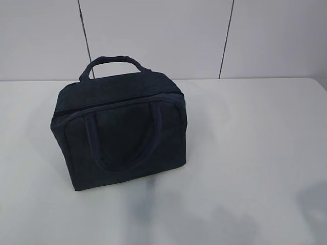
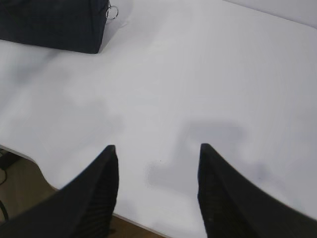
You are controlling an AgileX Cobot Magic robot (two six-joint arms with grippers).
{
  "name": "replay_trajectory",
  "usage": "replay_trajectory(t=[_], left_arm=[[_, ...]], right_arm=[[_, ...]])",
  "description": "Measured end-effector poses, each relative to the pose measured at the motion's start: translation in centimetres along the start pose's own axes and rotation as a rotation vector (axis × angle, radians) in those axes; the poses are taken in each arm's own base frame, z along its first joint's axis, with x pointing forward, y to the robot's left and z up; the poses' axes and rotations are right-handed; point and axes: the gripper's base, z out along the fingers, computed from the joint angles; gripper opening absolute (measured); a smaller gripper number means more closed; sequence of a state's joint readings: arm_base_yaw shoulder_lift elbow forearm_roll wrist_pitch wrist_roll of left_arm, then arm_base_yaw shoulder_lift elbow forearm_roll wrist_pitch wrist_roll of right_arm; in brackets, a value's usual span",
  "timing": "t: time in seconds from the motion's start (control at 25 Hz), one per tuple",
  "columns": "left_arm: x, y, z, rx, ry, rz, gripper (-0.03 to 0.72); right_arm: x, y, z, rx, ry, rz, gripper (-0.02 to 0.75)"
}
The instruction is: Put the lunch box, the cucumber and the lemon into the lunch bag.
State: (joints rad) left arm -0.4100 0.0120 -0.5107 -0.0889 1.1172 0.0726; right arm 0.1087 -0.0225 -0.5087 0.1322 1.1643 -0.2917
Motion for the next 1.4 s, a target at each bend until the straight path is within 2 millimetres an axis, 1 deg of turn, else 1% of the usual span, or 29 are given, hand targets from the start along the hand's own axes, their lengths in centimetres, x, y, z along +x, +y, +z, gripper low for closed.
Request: replay_trajectory(t=[0.2, 0.6, 0.92, 1.4], left_arm=[[0.02, -0.02, 0.08, -0.03, 0.001, -0.018, 0.271], [-0.1, -0.13, 0.29, -0.278, -0.002, -0.161, 0.268], [-0.1, -0.14, 0.3, -0.288, -0.002, -0.167, 0.246], [-0.1, -0.14, 0.3, -0.288, -0.002, -0.167, 0.244]], right_arm=[[-0.01, -0.02, 0.0, 0.002, -0.001, -0.001, 0.375], [-0.02, -0.02, 0.0, 0.002, -0.002, -0.001, 0.375], [-0.03, -0.02, 0.0, 0.002, -0.003, -0.001, 0.375], [-0.03, -0.02, 0.0, 0.002, -0.003, -0.001, 0.375]])
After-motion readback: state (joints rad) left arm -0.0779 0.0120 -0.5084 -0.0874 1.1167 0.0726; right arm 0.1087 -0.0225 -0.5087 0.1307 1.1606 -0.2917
